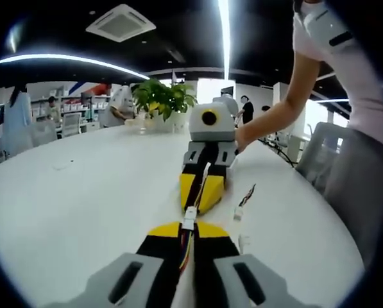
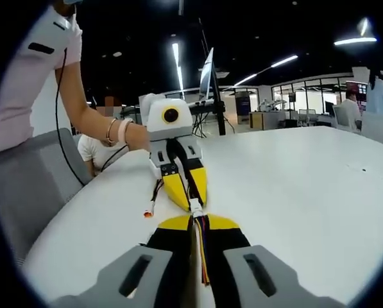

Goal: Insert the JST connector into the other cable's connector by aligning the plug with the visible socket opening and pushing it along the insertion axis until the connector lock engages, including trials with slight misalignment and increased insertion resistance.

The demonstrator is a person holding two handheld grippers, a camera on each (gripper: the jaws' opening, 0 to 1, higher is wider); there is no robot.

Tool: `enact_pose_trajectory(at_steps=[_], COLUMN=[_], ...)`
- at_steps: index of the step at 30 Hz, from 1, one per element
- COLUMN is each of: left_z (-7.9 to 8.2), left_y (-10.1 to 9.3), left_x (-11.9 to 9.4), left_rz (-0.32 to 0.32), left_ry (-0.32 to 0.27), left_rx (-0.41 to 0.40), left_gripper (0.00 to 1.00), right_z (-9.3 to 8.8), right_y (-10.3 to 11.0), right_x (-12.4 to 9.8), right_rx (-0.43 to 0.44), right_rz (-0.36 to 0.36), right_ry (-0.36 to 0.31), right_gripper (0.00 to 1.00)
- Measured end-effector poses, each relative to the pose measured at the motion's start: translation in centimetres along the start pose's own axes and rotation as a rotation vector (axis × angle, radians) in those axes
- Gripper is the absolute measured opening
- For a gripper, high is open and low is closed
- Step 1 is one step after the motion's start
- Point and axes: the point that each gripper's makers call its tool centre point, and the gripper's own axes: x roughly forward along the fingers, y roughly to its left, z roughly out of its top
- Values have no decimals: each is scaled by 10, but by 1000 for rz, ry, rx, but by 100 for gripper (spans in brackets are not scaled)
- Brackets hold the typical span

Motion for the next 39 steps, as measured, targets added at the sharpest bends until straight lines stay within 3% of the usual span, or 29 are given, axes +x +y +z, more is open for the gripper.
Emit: enact_pose_trajectory(at_steps=[16,27,31,39], left_z=[5,40,33,27], left_y=[3,-2,-10,-32], left_x=[-7,-22,-24,-30], left_rz=[44,82,55,23], left_ry=[-34,-99,-59,-35], left_rx=[-74,-35,17,29], left_gripper=[7,9,8,8], right_z=[9,36,41,34], right_y=[-1,4,9,29], right_x=[-1,-15,-20,-26], right_rx=[39,4,-9,-46], right_rz=[-28,-50,-52,-55], right_ry=[-39,-91,-106,-72], right_gripper=[13,13,13,13])
